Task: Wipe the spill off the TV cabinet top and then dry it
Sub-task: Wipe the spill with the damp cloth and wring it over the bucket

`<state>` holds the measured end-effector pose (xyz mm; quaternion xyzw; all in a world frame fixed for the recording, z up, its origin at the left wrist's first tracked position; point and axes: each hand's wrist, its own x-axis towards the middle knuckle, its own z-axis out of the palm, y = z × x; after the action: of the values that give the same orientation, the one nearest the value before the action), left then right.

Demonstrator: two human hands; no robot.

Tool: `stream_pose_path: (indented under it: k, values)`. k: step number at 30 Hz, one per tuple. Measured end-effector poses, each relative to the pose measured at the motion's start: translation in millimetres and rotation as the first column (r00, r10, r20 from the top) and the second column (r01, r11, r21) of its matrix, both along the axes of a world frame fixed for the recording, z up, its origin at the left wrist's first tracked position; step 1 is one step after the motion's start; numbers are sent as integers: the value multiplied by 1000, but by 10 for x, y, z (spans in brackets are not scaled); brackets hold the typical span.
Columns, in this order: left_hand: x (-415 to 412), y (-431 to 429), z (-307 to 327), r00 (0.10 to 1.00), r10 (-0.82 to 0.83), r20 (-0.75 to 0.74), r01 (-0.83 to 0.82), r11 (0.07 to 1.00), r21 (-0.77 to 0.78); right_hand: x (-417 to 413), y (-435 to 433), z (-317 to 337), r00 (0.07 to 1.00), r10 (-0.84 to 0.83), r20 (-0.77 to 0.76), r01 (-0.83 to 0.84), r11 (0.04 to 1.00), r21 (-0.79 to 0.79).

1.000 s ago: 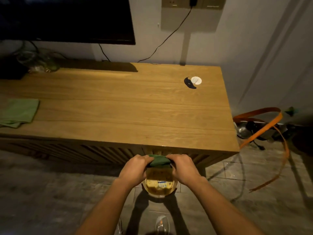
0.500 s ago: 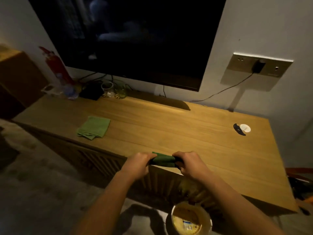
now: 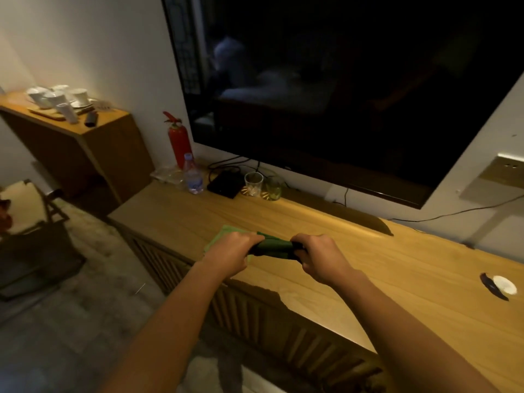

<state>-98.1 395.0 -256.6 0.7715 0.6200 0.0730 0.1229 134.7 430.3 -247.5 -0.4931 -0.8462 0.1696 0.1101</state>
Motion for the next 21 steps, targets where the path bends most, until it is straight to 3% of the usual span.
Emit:
stream_pose_path:
  k: [8,16,21]
  values:
    - [-729,748,-218,999,46,-28,-47,998,-37,-698,812,-143,999,49,0,-49,999,-19]
    - [-1264,1806,-772,993,17,-119,-37,985,-168,-1282,1903,-758,997,71,1,-70,980,-187]
    - [-1483,2469,-1261,995,60,-81,-74,980,-184,-1621,2556,-1222,997,60,54,-45,968,-248]
